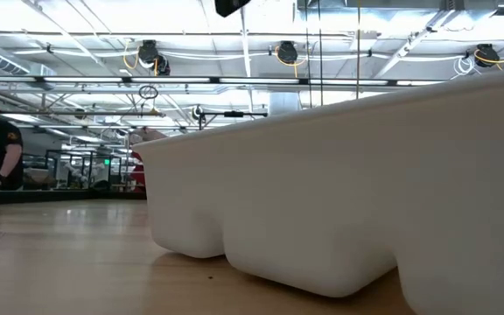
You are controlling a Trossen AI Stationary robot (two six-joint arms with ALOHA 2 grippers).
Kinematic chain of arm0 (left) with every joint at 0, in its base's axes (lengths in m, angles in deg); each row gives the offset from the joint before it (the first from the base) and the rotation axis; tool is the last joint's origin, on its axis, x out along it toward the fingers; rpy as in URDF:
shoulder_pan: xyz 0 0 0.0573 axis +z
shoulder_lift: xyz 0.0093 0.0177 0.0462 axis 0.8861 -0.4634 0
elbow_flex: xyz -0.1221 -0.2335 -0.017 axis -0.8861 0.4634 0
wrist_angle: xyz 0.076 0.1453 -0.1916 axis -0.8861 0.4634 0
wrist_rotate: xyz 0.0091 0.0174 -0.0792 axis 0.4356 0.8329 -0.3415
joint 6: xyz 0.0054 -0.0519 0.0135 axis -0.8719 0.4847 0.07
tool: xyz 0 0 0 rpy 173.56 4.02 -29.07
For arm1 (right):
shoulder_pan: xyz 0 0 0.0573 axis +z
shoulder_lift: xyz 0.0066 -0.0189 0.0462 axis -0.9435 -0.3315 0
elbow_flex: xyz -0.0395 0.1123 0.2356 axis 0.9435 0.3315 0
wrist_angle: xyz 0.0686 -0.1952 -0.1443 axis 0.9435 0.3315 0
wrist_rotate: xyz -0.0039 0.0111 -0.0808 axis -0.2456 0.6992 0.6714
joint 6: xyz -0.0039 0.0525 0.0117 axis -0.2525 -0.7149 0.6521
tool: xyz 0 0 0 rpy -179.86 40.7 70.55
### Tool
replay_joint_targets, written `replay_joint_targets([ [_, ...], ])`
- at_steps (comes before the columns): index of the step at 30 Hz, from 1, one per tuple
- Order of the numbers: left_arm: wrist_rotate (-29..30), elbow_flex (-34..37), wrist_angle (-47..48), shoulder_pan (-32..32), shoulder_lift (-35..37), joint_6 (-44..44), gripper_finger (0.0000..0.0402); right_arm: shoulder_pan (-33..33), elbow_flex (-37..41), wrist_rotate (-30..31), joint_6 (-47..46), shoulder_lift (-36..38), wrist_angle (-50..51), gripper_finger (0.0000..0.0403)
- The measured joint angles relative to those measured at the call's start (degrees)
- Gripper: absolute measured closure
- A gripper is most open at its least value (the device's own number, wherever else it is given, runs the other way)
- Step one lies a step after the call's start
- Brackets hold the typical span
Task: Sort silverware
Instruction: Put the gold spoon into the cutlery tray with the other gold spoons
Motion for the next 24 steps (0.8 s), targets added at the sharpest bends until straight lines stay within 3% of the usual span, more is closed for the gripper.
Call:
replay_joint_targets([
  [5, -4.1, -10.0, 13.8, 0.0, -8.8, -8.0, 0.0402, 0.0, 0.0, 0.0, 0.0, 0.0, 0.9, 0.0259],
  [10, -6.3, -16.5, 21.6, 0.2, -16.9, -16.8, 0.0402, 0.0, 0.0, 0.0, -0.3, 0.0, 2.2, 0.0259],
  [17, -6.3, -18.7, 22.4, 0.2, -23.9, -25.0, 0.0402, 0.0, 0.0, 0.0, -0.9, 0.0, 2.7, 0.0259],
  [24, -6.3, -18.7, 20.9, 0.2, -26.4, -28.7, 0.0402, 0.0, 0.0, 0.0, -0.9, 0.0, 3.1, 0.0259],
])
